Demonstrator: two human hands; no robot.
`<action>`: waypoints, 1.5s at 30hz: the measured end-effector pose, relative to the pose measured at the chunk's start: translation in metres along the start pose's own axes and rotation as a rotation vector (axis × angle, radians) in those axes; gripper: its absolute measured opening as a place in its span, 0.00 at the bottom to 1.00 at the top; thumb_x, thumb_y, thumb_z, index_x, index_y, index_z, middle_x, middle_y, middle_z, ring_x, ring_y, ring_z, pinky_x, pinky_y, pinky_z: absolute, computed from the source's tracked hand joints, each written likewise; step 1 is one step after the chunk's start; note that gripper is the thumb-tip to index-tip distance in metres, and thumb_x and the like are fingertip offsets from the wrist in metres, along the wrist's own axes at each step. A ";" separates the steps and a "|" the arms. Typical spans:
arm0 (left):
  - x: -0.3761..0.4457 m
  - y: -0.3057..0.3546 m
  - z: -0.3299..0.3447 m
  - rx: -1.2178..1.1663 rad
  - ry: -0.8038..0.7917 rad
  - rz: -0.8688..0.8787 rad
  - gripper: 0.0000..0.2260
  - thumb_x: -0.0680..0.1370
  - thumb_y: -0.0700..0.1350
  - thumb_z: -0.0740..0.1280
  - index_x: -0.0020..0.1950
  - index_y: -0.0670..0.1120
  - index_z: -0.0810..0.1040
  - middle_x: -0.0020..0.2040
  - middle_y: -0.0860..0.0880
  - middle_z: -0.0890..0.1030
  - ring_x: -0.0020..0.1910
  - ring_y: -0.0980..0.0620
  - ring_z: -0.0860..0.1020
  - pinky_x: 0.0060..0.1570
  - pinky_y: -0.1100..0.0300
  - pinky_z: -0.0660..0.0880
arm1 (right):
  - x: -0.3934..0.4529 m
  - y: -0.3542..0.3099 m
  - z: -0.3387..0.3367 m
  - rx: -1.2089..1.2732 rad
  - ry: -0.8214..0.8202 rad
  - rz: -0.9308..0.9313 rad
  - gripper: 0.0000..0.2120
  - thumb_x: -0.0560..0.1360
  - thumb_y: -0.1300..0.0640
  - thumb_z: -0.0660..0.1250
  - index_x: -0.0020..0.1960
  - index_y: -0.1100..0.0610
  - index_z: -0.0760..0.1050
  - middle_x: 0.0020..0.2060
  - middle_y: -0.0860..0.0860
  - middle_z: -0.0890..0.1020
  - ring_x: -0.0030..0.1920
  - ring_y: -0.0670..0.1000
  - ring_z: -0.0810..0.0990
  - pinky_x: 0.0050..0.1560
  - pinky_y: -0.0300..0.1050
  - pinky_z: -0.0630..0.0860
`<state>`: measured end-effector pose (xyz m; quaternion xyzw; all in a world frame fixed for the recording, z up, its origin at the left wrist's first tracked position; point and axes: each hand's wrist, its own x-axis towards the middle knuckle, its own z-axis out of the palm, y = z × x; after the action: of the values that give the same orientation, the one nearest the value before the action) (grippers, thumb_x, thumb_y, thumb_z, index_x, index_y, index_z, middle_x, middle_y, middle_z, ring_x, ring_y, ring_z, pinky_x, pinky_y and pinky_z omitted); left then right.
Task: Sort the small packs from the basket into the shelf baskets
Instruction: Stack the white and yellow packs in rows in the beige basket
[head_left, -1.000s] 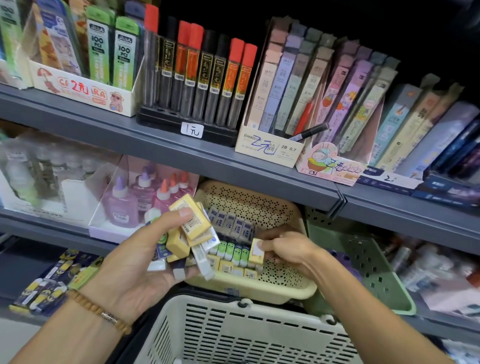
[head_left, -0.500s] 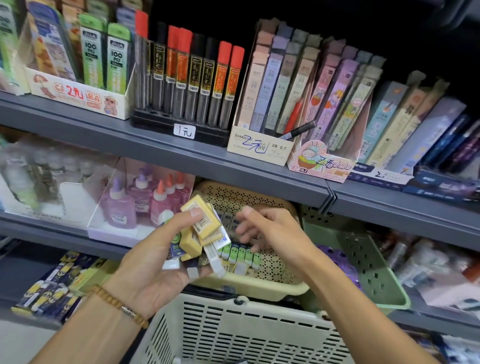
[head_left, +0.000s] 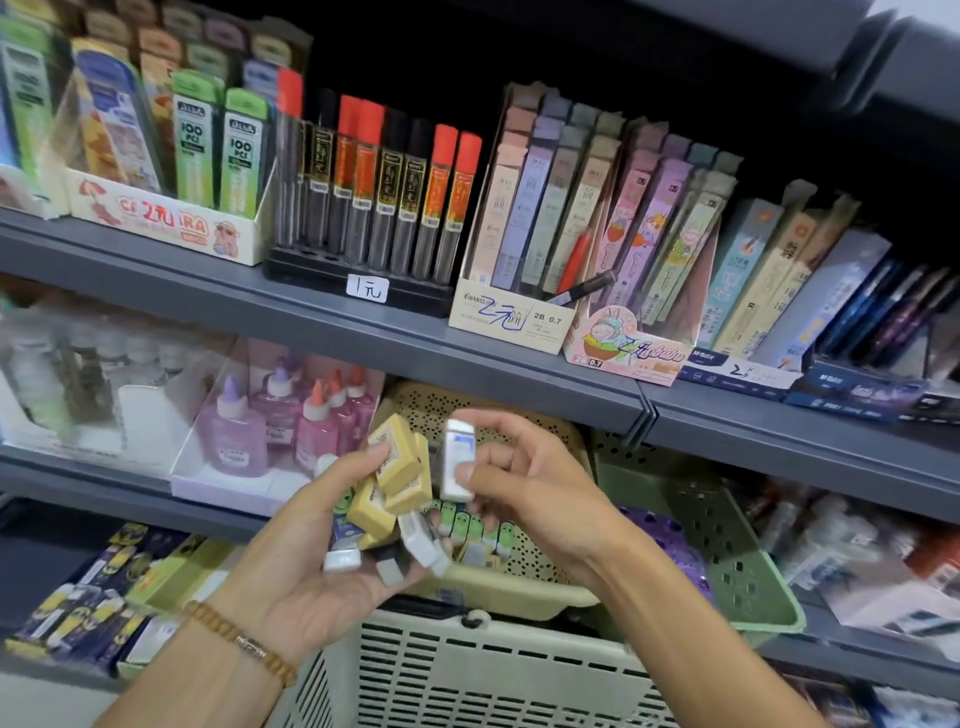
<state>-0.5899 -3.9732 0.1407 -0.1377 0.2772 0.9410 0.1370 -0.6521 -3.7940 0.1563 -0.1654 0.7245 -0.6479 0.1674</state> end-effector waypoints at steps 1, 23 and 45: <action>-0.001 0.000 0.000 -0.004 0.014 0.012 0.13 0.59 0.44 0.77 0.41 0.42 0.86 0.42 0.40 0.83 0.37 0.41 0.82 0.45 0.42 0.79 | 0.003 0.005 -0.007 -0.021 0.087 0.020 0.19 0.72 0.63 0.71 0.56 0.44 0.73 0.36 0.52 0.81 0.33 0.48 0.79 0.30 0.39 0.74; 0.014 0.022 0.004 0.210 0.082 0.249 0.04 0.74 0.39 0.65 0.46 0.40 0.78 0.27 0.48 0.82 0.23 0.55 0.80 0.19 0.66 0.73 | 0.068 0.059 -0.042 -0.740 0.409 0.341 0.09 0.79 0.62 0.62 0.52 0.60 0.82 0.51 0.54 0.84 0.50 0.52 0.82 0.48 0.39 0.77; 0.006 0.009 -0.007 0.067 0.001 0.116 0.17 0.54 0.33 0.73 0.41 0.44 0.84 0.48 0.35 0.81 0.46 0.39 0.80 0.36 0.50 0.81 | 0.014 0.017 -0.022 -0.130 0.215 0.240 0.09 0.74 0.57 0.69 0.55 0.54 0.78 0.41 0.53 0.86 0.37 0.49 0.79 0.32 0.41 0.72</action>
<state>-0.5969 -3.9835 0.1376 -0.1171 0.3161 0.9375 0.0867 -0.6749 -3.7785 0.1413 -0.0179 0.7930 -0.5891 0.1543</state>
